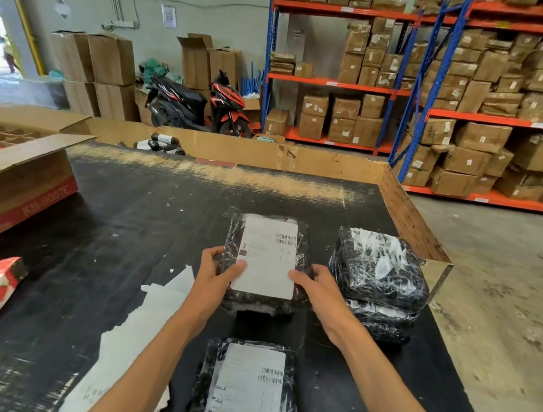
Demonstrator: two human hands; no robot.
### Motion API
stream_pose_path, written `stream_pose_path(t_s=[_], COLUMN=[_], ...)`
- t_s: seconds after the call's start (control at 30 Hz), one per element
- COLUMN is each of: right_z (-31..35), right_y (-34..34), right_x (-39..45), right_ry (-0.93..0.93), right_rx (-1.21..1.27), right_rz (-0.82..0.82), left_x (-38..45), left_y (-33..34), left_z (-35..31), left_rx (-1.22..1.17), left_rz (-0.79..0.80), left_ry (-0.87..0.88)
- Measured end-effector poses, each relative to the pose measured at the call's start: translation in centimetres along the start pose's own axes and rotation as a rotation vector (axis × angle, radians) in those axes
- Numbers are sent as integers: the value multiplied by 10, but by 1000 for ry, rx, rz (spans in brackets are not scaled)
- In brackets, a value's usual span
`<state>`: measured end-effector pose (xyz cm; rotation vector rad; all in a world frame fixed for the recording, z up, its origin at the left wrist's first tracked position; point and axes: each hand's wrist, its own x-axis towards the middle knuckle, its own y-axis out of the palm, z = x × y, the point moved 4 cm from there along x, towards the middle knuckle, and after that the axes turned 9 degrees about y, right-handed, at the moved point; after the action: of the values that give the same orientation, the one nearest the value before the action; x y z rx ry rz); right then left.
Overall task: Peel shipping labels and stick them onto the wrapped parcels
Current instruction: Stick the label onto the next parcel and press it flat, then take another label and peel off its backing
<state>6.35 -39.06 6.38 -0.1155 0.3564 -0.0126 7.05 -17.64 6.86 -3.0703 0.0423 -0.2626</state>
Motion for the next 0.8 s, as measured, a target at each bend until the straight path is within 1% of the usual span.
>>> stream_pose_path(t_s=[0.1, 0.2, 0.33, 0.43, 0.53, 0.7, 0.8], right_z=[-11, -27, -48, -62, -74, -84, -74], right_y=[-4, -6, -4, -2, 3, 7, 10], right_x=[-32, -57, -88, -109, -127, -142, -141], right_ry=[38, 79, 191, 229, 245, 300, 228], right_rx=[-82, -175, -275, -308, -366, -461, -450], right_rz=[65, 108, 151, 156, 170, 115, 57], left_x=[-28, -61, -98, -122, -142, -149, -147], left_y=[-9, -15, -25, -35, -35, -39, -45], left_z=[7, 14, 17, 20, 22, 21, 23], left_rx=[32, -20, 104, 205, 184, 353, 459], left_rz=[51, 124, 252, 343, 428, 358, 332], left_ry=[-79, -152, -233, -265, -258, -155, -129])
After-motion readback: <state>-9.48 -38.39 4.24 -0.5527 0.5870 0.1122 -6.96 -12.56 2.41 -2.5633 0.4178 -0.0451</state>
